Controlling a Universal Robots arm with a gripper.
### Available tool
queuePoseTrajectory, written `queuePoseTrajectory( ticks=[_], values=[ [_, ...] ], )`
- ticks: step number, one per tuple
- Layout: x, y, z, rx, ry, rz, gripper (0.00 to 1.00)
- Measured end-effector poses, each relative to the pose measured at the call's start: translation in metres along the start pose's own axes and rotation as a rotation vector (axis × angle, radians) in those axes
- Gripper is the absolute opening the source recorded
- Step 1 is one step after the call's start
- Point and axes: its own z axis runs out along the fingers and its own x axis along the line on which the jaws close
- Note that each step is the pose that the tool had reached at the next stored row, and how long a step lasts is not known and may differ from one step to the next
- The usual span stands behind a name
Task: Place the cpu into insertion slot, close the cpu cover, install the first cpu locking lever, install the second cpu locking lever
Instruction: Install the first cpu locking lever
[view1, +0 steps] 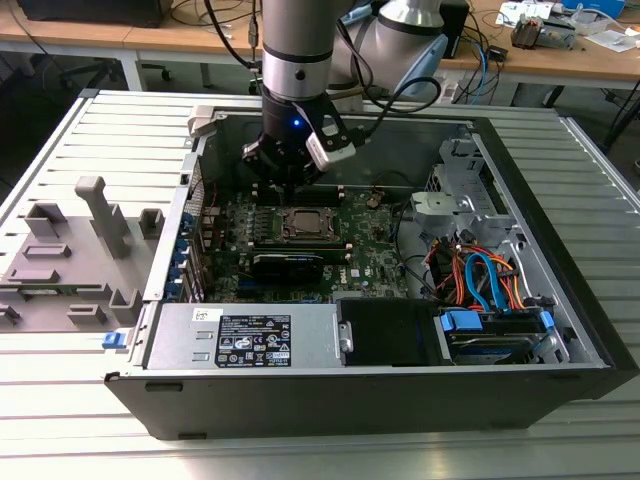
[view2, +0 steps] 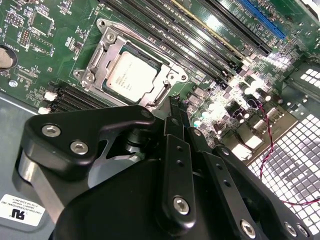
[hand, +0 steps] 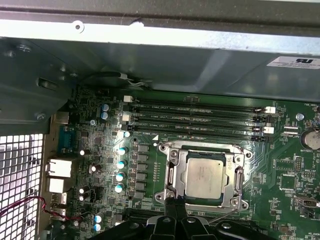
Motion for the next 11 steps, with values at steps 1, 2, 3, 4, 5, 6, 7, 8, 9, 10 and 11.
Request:
queuePoseTrajectory(
  ticks=[1, 2, 3, 4, 5, 6, 7, 8, 9, 10, 11],
  values=[
    [0.0, 0.0, 0.0, 0.0, 0.0, 0.0, 0.11],
    [0.0, 0.0, 0.0, 0.0, 0.0, 0.0, 0.11],
    [0.0002, 0.0001, 0.0, 0.0, 0.0, 0.0, 0.11],
    [0.0006, 0.0002, 0.0, -0.0001, 0.0, 0.0, 0.11],
    [0.0009, 0.0002, 0.0001, -0.0001, -0.0001, 0.0, 0.11],
    [0.0015, 0.0002, 0.0001, 0.0, 0.0, 0.0, 0.11],
    [0.0025, 0.0003, 0.0001, 0.0, 0.0, 0.0, 0.11],
    [0.0032, 0.0003, 0.0001, 0.0, 0.0, 0.0, 0.11],
    [0.0038, 0.0004, 0.0002, 0.0, 0.0, 0.0, 0.11],
    [0.0042, 0.0004, 0.0002, -0.0001, 0.0, 0.0, 0.11],
    [0.0044, 0.0004, 0.0002, 0.0, 0.0, 0.0, 0.11]
  ],
)
